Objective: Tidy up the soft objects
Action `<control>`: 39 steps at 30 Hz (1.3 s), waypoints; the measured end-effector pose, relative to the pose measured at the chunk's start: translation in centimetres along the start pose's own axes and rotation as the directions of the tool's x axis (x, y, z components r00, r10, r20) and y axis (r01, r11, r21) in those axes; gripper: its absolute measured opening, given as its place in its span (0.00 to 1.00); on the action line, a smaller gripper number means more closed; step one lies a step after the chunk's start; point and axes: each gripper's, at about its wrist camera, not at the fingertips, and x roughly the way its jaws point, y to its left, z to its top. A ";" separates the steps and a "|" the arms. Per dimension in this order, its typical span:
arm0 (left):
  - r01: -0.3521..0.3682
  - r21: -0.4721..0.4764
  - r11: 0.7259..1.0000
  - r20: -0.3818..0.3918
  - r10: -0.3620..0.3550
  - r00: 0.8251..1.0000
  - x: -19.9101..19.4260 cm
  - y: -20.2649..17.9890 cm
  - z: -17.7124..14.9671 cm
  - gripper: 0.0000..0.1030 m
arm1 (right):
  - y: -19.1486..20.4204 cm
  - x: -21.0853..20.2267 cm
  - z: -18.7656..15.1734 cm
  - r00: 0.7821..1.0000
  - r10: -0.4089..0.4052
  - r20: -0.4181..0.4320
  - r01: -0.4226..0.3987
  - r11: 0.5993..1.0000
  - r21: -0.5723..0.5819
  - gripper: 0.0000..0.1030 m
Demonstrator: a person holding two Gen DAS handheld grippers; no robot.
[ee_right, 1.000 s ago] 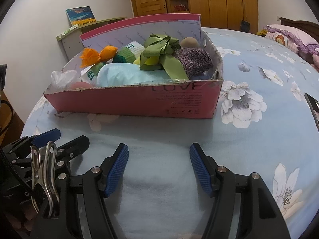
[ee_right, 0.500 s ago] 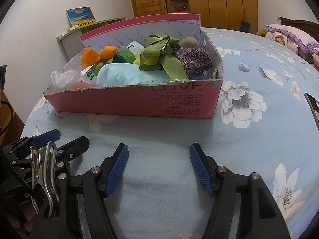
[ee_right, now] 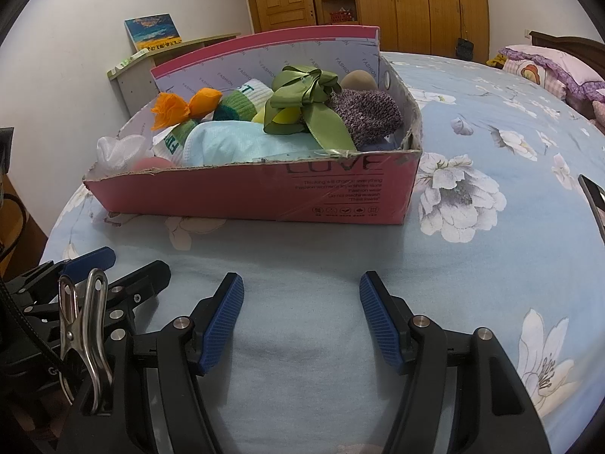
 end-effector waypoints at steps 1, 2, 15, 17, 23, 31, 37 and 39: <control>0.000 -0.001 1.000 0.001 0.000 1.000 0.0 0.0 0.0 0.76 | 0.0 0.0 0.0 1.000 0.000 0.000 0.000 1.000 0.000 0.64; -0.001 -0.001 1.000 0.001 0.001 1.000 0.0 0.1 -0.1 0.76 | 0.0 0.0 0.0 1.000 0.000 0.000 0.000 1.000 0.000 0.64; -0.001 -0.001 1.000 0.001 0.001 1.000 0.0 0.1 -0.1 0.76 | 0.0 0.0 0.0 1.000 0.000 0.000 0.000 1.000 0.000 0.64; -0.001 -0.001 1.000 0.001 0.001 1.000 0.0 0.1 -0.1 0.76 | 0.0 0.0 0.0 1.000 0.001 0.000 -0.001 1.000 0.001 0.64; -0.001 -0.001 1.000 0.002 0.001 1.000 0.0 0.1 -0.1 0.76 | -0.1 0.0 0.0 1.000 0.001 0.000 -0.001 1.000 0.001 0.64; -0.001 -0.001 1.000 0.001 0.001 1.000 -0.1 0.1 -0.1 0.76 | 0.0 0.1 0.0 1.000 -0.001 0.000 0.001 1.000 -0.001 0.64; -0.005 -0.001 1.000 0.004 0.005 1.000 0.0 0.2 -0.2 0.76 | 0.0 0.1 0.0 1.000 -0.001 0.002 0.001 1.000 -0.002 0.64; -0.005 -0.002 1.000 0.007 0.005 1.000 0.0 0.3 -0.3 0.76 | 0.0 0.2 0.1 1.000 -0.003 0.004 0.003 1.000 -0.004 0.64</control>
